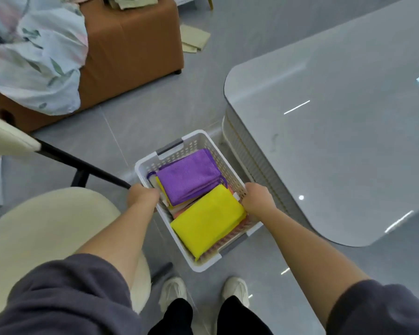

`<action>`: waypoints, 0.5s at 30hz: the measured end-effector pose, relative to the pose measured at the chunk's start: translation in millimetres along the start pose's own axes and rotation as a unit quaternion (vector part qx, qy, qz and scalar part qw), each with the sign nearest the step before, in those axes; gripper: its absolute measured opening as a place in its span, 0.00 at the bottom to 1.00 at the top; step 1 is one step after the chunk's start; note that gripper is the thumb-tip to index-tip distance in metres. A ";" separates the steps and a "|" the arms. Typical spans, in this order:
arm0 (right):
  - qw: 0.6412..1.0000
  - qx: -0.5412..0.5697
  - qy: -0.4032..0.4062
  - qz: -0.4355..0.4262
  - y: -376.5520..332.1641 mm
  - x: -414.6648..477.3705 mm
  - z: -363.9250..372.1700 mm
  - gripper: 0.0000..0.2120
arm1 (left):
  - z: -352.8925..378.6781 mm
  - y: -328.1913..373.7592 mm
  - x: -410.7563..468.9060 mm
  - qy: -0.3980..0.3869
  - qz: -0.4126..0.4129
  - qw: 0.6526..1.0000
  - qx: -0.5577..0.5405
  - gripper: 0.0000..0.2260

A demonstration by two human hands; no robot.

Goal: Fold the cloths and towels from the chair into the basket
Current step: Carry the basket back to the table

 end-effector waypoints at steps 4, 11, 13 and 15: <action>1.000 -0.001 0.006 -0.014 -31.0 -82.3 -74.6 0.09 | -50.4 52.5 -88.0 -0.074 -0.041 0.993 -0.079 0.08; 0.999 0.000 0.010 -0.038 -39.7 -175.0 -173.5 0.13 | -81.4 116.8 -219.9 -0.187 -0.054 0.973 -0.122 0.09; 0.999 0.001 0.014 -0.037 -31.5 -188.2 -196.3 0.16 | -75.8 132.6 -242.2 -0.195 -0.038 0.968 -0.155 0.11; 0.999 0.027 0.019 -0.026 -18.6 -193.3 -216.8 0.15 | -68.4 149.0 -259.0 -0.199 -0.025 0.965 -0.166 0.13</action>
Point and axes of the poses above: each hand's wrist, its own x-axis towards the middle knuckle, its own z-axis out of the palm, y = z × x, the point moved 3 cm from there along x, towards the middle knuckle, and after that the axes turned 11 degrees about -y, right-handed, at the moved point
